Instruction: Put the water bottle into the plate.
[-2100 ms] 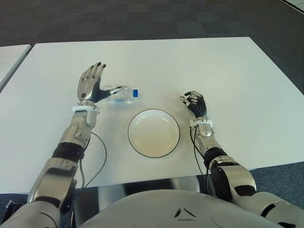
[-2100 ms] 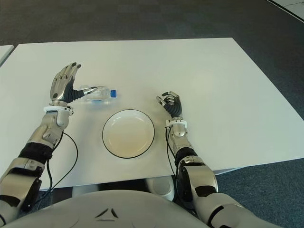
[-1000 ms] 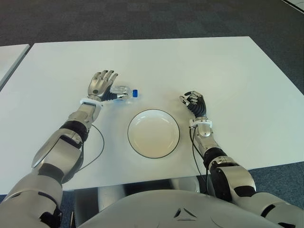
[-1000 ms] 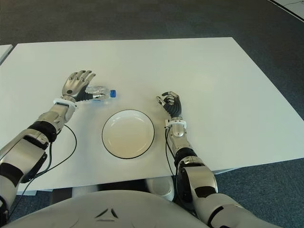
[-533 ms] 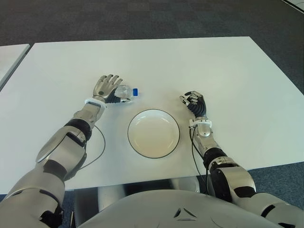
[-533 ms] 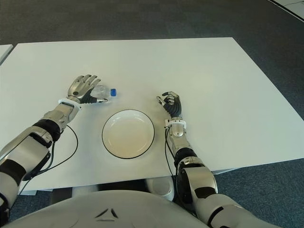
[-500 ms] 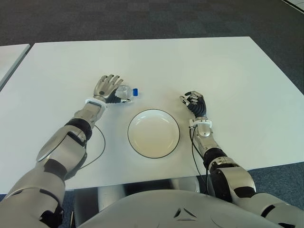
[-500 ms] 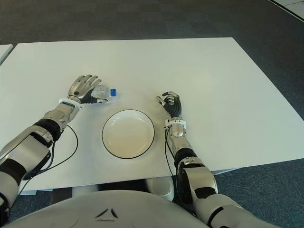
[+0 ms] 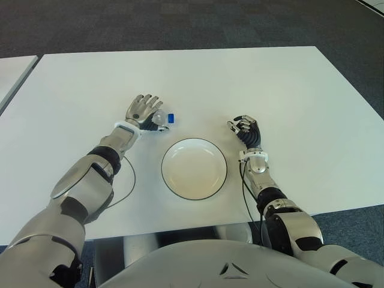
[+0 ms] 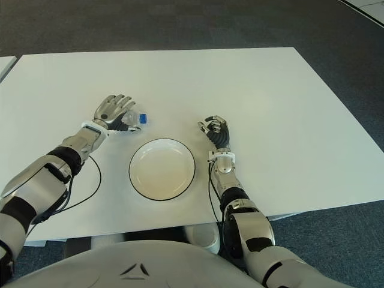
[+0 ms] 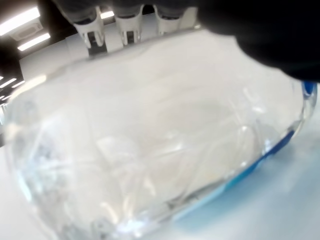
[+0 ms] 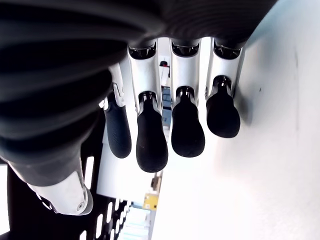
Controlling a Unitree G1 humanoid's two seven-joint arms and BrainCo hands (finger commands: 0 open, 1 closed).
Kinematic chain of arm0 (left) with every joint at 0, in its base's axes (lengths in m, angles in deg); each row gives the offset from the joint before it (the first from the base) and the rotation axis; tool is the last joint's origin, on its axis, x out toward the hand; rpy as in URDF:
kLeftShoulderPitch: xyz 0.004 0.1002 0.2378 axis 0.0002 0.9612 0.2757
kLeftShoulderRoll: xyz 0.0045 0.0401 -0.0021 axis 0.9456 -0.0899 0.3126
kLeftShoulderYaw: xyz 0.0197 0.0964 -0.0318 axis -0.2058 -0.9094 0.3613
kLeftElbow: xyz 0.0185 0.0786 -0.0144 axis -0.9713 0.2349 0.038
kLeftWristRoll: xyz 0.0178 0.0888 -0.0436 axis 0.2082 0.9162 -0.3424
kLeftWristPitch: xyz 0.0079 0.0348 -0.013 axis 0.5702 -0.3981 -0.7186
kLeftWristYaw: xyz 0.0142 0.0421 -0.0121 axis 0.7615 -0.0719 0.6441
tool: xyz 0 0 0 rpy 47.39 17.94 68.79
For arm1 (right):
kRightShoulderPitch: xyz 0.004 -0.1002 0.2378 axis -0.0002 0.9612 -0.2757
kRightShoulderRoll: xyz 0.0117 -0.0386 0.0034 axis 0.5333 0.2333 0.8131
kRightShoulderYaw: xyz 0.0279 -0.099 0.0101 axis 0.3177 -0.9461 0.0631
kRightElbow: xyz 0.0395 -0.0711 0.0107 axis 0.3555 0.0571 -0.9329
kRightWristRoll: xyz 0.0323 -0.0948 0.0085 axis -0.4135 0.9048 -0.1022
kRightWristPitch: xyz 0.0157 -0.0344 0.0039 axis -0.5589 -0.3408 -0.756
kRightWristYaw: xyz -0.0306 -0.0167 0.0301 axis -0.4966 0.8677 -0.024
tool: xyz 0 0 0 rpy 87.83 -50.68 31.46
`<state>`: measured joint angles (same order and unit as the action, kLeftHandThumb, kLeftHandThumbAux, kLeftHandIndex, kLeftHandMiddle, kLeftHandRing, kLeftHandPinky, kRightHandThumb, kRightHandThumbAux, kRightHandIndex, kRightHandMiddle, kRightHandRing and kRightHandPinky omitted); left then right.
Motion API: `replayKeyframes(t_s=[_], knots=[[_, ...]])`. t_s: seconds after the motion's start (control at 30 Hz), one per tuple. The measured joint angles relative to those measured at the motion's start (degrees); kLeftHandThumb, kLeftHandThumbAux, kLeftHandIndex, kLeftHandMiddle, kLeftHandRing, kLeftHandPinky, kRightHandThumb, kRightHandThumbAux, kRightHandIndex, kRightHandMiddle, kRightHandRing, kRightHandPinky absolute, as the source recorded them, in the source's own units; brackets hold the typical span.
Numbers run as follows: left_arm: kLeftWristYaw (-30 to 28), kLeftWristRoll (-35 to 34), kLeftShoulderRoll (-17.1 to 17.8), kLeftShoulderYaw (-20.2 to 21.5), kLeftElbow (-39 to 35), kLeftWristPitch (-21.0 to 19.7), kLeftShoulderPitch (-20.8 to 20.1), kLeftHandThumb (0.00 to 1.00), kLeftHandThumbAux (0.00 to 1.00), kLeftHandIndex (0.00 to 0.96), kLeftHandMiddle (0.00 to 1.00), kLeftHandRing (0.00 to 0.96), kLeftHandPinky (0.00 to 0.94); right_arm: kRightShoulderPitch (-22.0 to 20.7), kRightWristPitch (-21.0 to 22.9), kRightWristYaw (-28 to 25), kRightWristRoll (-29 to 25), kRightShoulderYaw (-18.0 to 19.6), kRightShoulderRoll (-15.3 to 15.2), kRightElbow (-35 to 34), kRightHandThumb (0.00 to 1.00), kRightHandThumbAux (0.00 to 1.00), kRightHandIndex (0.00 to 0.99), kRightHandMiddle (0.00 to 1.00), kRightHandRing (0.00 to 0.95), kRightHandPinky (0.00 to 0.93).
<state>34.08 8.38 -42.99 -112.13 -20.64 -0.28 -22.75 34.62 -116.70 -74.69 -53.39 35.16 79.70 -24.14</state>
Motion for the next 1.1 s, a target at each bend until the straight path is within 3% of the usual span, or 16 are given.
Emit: replayKeyframes(t_s=[0.77, 1.1], knots=[[-3.6, -1.4, -0.2, -1.0, 0.0, 4.0, -1.3, 0.647, 0.325, 0.000, 0.000, 0.000, 0.000, 0.5, 0.4, -0.7, -0.6, 0.2, 0.0, -0.9, 0.708, 0.726, 0.436, 0.716, 0.716, 0.711], [-5.8, -7.0, -0.9, 3.4, -0.5, 7.3, -0.8, 0.691, 0.408, 0.053, 0.060, 0.060, 0.181, 0.5, 0.4, -1.2, -0.9, 0.6, 0.0, -1.1, 0.708, 0.726, 0.435, 0.701, 0.704, 0.702]])
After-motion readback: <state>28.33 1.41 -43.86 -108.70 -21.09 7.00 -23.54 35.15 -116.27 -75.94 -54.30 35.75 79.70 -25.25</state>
